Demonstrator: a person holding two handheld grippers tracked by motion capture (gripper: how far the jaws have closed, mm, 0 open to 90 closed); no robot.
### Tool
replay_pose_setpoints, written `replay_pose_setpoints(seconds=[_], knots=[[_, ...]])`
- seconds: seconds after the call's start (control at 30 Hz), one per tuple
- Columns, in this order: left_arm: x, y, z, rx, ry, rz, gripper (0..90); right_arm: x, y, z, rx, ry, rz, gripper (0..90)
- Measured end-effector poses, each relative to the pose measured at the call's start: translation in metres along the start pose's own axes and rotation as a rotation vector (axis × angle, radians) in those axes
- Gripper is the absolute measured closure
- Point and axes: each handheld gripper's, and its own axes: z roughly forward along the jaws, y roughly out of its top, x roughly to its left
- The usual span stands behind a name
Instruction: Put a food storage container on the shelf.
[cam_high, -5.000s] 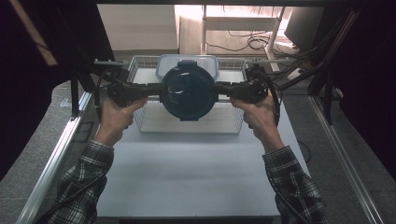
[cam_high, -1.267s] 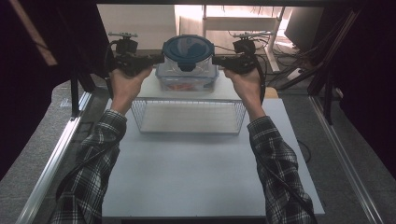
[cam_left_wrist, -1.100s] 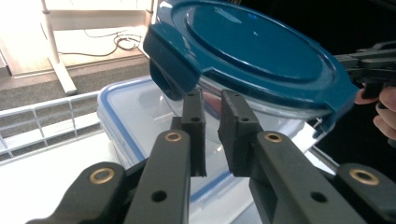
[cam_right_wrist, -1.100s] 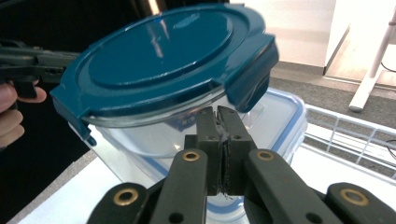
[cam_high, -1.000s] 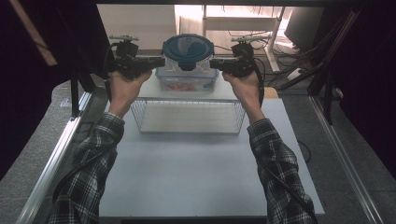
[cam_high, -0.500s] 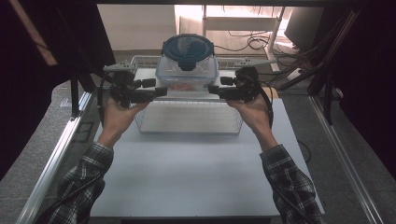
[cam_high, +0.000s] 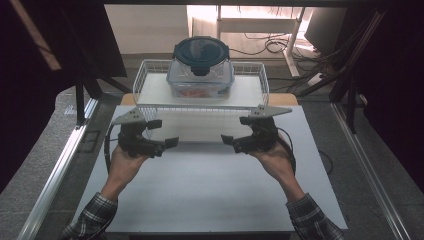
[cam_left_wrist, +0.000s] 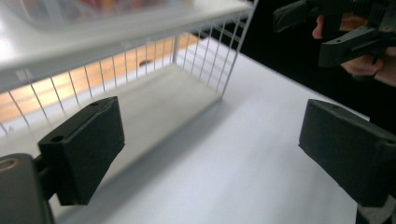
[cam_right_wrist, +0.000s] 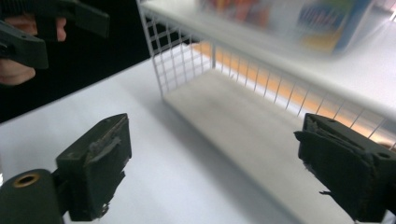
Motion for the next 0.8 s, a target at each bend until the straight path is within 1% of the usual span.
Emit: replay_pose_setpoints(seconds=[0.03,0.07,0.17,0.2,0.3,0.43,0.5,0.57,0.67,0.73,0.8], knots=[[-0.003,-0.008,0.0,0.012,0.005,0.007,5.7,0.003,-0.006,0.0,0.009,-0.003,-0.008,7.1],[-0.005,-0.012,0.0,0.016,0.007,0.008,5.4,0.007,-0.016,0.0,0.024,-0.004,-0.016,5.9],[-0.01,-0.027,0.001,0.022,-0.001,0.005,5.0,0.013,-0.029,-0.001,0.038,-0.005,-0.021,4.4],[-0.012,-0.033,0.002,0.024,-0.002,0.002,4.9,0.014,-0.035,-0.002,0.038,-0.001,-0.018,4.1],[-0.018,-0.051,0.007,0.05,-0.011,-0.005,4.7,0.017,-0.051,-0.004,0.037,0.014,0.004,3.4],[-0.023,-0.075,0.013,0.081,-0.013,-0.011,3.9,0.02,-0.068,-0.008,0.034,0.011,0.022,2.8],[-0.025,-0.086,0.015,0.091,-0.006,-0.011,3.5,0.021,-0.077,-0.009,0.05,0.013,0.03,2.2],[-0.027,-0.094,0.017,0.102,-0.003,-0.017,3.4,0.023,-0.084,-0.011,0.051,0.005,0.039,2.2],[-0.029,-0.104,0.017,0.11,0.003,-0.013,2.6,0.024,-0.098,-0.012,0.064,0.003,0.047,2.2],[-0.032,-0.109,0.017,0.124,0.013,-0.002,1.8,0.025,-0.108,-0.014,0.073,0.001,0.054,2.2],[-0.035,-0.118,0.017,0.148,0.039,0.017,1.1,0.026,-0.118,-0.016,0.072,-0.003,0.06,2.2]])
